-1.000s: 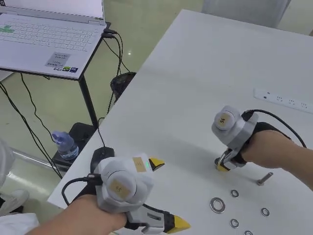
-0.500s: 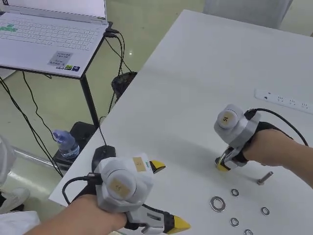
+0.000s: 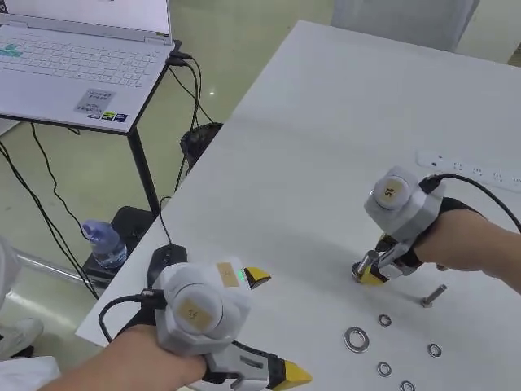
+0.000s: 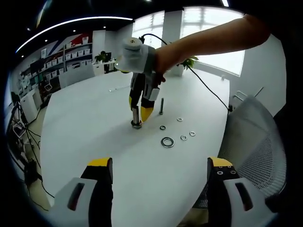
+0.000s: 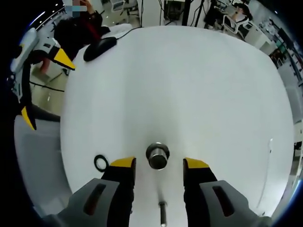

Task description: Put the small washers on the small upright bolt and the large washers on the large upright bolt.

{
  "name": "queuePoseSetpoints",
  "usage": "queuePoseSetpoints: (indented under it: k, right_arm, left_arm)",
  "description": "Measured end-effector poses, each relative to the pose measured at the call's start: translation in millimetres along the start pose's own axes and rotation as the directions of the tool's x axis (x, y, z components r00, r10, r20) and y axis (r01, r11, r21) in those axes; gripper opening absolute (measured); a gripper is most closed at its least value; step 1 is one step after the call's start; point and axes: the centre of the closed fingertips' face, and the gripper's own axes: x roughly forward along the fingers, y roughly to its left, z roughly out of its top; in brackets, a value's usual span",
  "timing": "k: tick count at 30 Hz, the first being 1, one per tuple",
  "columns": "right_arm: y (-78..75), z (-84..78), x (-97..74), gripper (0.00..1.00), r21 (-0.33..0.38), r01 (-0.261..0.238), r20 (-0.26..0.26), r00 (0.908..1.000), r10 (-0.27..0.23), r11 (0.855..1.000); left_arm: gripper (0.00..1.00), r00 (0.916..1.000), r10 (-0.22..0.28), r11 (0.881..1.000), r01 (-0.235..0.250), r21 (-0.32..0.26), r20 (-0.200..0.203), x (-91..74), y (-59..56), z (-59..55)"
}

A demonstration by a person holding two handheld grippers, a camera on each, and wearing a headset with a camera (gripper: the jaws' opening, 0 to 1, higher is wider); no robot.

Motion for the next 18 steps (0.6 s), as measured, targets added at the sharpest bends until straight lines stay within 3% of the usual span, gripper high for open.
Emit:
queuePoseSetpoints:
  k: [11,18]
  right_arm:
    - [13.4,-4.2,-20.2,0.49,-0.045,-0.015,0.051,0.9985,0.017,0.999]
    - [31.7,-8.1,-28.5,0.5,-0.075,-0.029,0.071,0.9969,0.034,0.997]
  left_arm:
    - [0.81,0.9999,-0.007,1.0,0.007,0.017,-0.012,-2.4,-3.9,2.2]
    - [0.8,0.9999,-0.004,1.0,0.005,0.027,-0.015,-4.7,-4.3,4.4]
